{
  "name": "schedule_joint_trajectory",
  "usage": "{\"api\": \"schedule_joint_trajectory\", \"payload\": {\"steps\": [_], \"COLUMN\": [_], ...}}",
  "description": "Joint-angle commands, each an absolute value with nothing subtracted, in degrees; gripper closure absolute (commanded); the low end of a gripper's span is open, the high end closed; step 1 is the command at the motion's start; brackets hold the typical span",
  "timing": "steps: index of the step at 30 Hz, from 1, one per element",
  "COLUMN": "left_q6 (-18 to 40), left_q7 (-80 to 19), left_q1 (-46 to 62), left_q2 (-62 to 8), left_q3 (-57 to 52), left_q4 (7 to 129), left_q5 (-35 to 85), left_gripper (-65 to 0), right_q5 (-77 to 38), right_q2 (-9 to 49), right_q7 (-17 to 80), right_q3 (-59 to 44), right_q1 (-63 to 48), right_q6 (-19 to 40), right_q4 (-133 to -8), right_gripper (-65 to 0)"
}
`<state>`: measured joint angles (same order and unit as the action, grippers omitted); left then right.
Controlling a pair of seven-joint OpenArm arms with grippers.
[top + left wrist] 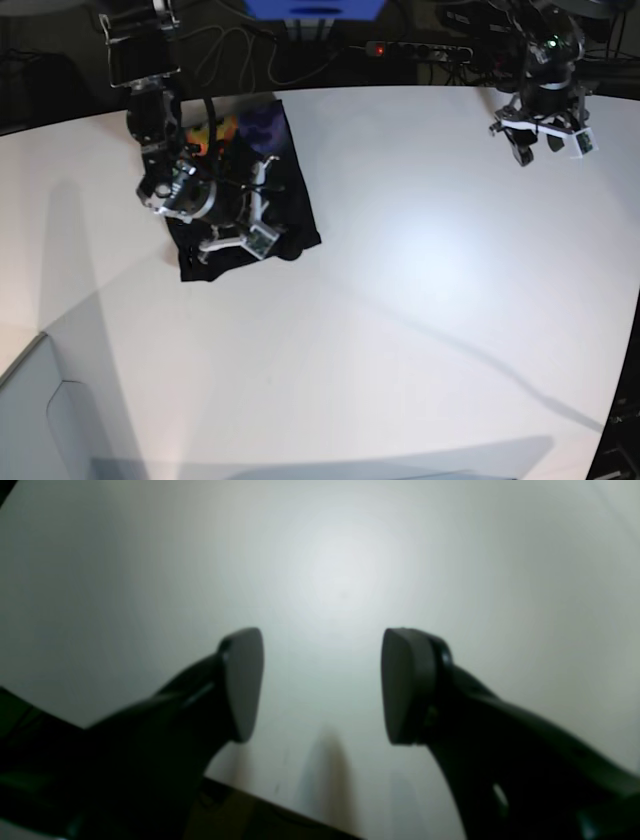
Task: Fold the T-shirt properly
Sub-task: 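Grasp the bundle's corner with the right gripper and tug it square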
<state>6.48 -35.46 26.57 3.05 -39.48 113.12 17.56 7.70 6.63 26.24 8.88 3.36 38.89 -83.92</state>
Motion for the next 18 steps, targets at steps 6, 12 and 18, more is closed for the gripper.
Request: {"api": "schedule_joint_trajectory", "payload": {"steps": [6, 12, 18], "left_q6": [6.55, 6.55, 6.55], "left_q7": [-34.24, -34.24, -34.24], "left_q1": [27.82, 28.88, 29.32], "left_q2": [2.95, 2.77, 2.68], "left_q3": [-40.48, -40.75, -40.66], "left_q4": [114.24, 114.24, 114.24], "left_q5": [17.98, 21.23, 21.23], "left_gripper": [-36.3, -36.3, -36.3], "right_q5": [6.64, 6.64, 6.64], "right_q2": [4.44, 3.82, 5.32], "right_q7": [24.66, 24.66, 24.75], "right_q3": [14.02, 13.49, 10.42], "right_q1": [4.7, 4.79, 2.95], "right_q6": [40.0, 40.0, 40.0], "right_q4": [-83.47, -85.67, -91.65], "right_gripper": [-0.1, -0.1, -0.1]}}
